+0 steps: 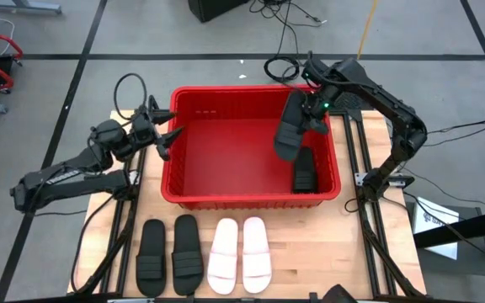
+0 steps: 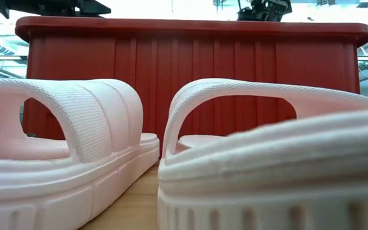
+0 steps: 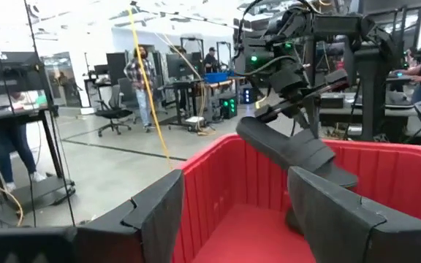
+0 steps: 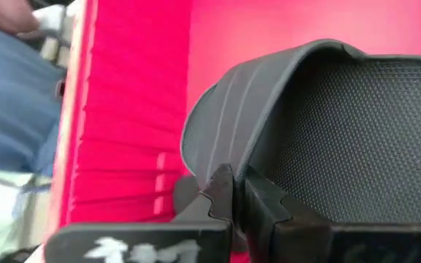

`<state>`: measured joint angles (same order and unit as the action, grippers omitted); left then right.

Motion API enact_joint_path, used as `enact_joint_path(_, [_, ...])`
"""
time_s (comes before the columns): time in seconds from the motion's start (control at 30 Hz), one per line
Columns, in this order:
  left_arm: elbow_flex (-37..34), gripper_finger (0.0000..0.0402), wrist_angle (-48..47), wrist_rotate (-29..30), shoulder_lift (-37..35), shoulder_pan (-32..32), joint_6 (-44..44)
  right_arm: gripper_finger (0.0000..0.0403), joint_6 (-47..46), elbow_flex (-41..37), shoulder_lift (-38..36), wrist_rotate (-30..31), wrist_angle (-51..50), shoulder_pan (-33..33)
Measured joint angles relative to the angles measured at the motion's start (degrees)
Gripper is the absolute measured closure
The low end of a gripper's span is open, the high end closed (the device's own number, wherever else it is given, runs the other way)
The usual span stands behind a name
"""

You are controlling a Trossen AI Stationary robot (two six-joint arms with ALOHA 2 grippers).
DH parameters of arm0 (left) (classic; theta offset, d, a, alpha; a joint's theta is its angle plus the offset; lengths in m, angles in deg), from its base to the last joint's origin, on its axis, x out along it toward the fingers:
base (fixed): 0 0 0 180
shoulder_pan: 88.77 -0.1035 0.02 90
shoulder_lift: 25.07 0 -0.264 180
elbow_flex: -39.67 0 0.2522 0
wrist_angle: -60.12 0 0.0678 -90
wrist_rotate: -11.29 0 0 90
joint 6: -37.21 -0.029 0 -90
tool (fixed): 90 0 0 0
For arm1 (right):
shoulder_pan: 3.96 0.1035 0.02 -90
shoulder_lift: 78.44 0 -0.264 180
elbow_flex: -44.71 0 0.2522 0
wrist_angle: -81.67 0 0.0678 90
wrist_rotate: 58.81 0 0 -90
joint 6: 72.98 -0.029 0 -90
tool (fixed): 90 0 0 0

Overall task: Pick and place slides into bin
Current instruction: Put the black slide into the red container

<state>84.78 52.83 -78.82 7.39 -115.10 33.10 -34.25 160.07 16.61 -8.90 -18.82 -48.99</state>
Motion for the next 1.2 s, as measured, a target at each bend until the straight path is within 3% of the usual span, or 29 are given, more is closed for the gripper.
enact_joint_path(0.4, [0.0,0.0151,1.37,-1.57,1.24,-2.1,-0.09,0.0403,2.7,-0.11,5.75,7.16,-3.29,-1.55])
enact_joint_path(0.6, [0.0,0.0151,2.02,-3.86,1.24,-2.1,-0.16,0.0403,3.56,-3.44,8.19,7.86,-3.25,-2.21])
enact_joint_path(0.77, [0.0,0.0151,2.0,-4.16,1.24,-2.1,-0.51,0.0403,4.15,-8.73,8.76,15.27,-3.35,-2.19])
enact_joint_path(1.2, [0.0,0.0151,2.33,-4.16,1.24,-2.1,-0.53,0.0403,9.78,-11.52,8.7,23.35,-2.4,-2.32])
